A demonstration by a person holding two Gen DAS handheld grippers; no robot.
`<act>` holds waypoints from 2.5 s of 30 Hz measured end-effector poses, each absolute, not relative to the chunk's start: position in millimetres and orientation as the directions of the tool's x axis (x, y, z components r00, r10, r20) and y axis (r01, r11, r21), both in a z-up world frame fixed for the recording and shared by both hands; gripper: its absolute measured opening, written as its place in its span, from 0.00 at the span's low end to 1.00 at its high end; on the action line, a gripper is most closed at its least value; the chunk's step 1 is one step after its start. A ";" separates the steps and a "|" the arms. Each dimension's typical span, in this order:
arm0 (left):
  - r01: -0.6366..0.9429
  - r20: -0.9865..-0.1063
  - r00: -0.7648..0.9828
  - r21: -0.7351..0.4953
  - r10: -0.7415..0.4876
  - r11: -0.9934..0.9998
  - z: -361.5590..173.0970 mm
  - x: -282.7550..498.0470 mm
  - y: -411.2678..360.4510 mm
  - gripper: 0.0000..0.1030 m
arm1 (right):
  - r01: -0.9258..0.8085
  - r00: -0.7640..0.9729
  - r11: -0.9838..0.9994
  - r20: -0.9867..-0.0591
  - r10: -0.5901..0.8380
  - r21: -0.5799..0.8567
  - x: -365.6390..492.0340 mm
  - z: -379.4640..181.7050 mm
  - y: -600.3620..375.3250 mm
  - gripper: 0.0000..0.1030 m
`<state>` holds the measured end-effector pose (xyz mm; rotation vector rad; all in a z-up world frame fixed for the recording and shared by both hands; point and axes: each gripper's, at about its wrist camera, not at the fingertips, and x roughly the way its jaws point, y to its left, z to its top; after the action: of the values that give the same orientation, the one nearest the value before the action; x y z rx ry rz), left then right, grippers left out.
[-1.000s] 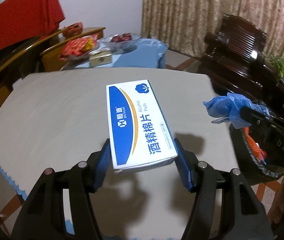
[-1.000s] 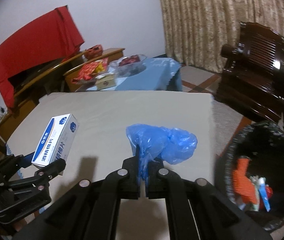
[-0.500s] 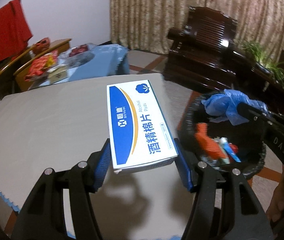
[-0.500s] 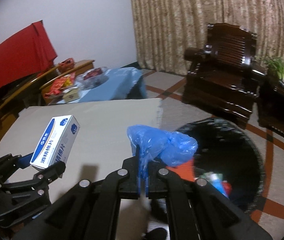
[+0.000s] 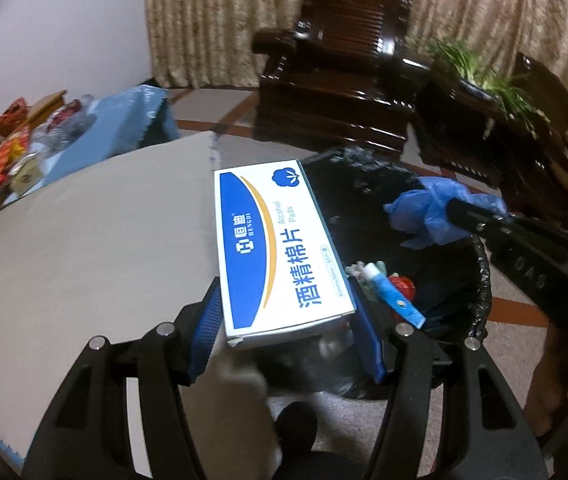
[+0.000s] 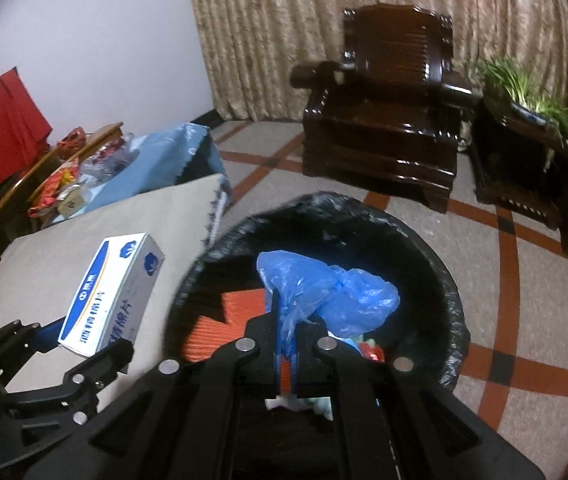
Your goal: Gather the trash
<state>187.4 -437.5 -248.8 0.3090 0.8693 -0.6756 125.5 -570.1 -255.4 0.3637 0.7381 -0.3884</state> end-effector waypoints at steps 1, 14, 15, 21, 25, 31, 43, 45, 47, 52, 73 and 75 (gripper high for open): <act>0.672 -0.790 0.447 -0.014 -0.421 0.740 -254.9 187.9 -449.1 0.56 | 0.466 0.671 0.866 -0.711 -0.212 0.181 127.1 -260.1 -573.9 0.03; 0.709 -0.834 0.408 0.033 -0.372 0.704 -305.7 203.2 -482.8 0.77 | 0.535 0.608 0.816 -0.770 -0.193 0.219 109.4 -308.7 -604.8 0.33; 0.701 -0.834 0.412 0.033 -0.367 0.713 -305.5 202.6 -476.6 0.79 | 0.540 0.606 0.812 -0.772 -0.192 0.222 105.9 -309.3 -602.8 0.33; 0.660 -0.822 0.436 0.015 -0.367 0.751 -286.3 198.3 -438.0 0.87 | 0.569 0.601 0.788 -0.773 -0.202 0.235 88.9 -300.3 -584.9 0.45; 0.625 -0.799 0.467 -0.003 -0.378 0.780 -258.7 194.0 -408.9 0.88 | 0.568 0.613 0.789 -0.760 -0.217 0.233 83.4 -275.2 -562.2 0.57; 0.561 -0.747 0.563 0.030 -0.355 0.827 -202.8 179.6 -357.6 0.91 | 0.572 0.649 0.804 -0.689 -0.324 0.160 76.8 -214.0 -507.5 0.92; 0.355 -0.600 0.763 0.076 -0.241 0.932 -91.4 136.4 -216.4 0.92 | 0.551 0.654 0.835 -0.619 -0.435 -0.004 77.6 -112.6 -371.9 0.94; 0.304 -0.572 0.793 0.072 -0.210 0.950 -72.8 130.4 -187.2 0.92 | 0.493 0.679 0.870 -0.618 -0.396 -0.017 77.8 -99.0 -351.7 0.94; 0.265 -0.551 0.814 0.066 -0.187 0.962 -58.0 122.5 -165.0 0.92 | 0.457 0.690 0.888 -0.612 -0.387 -0.047 76.7 -83.7 -329.3 0.94; 0.174 -0.495 0.860 0.058 -0.123 0.983 -21.0 98.2 -113.1 0.93 | 0.489 0.735 0.866 -0.482 -0.476 -0.109 57.9 -47.9 -284.2 0.94; -0.045 -0.352 0.935 0.002 0.043 0.999 42.1 0.6 -4.9 0.95 | 0.469 0.832 0.883 -0.350 -0.430 0.029 -19.8 2.8 -197.6 0.94; -0.060 -0.337 0.940 0.001 0.056 0.998 46.3 -6.7 -1.2 0.95 | 0.477 0.831 0.879 -0.340 -0.440 0.028 -21.8 4.3 -198.0 0.94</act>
<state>-6.7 -1.2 46.3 -0.0091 0.3438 0.0592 -21.8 -198.0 4.3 0.1131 0.3333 -0.4873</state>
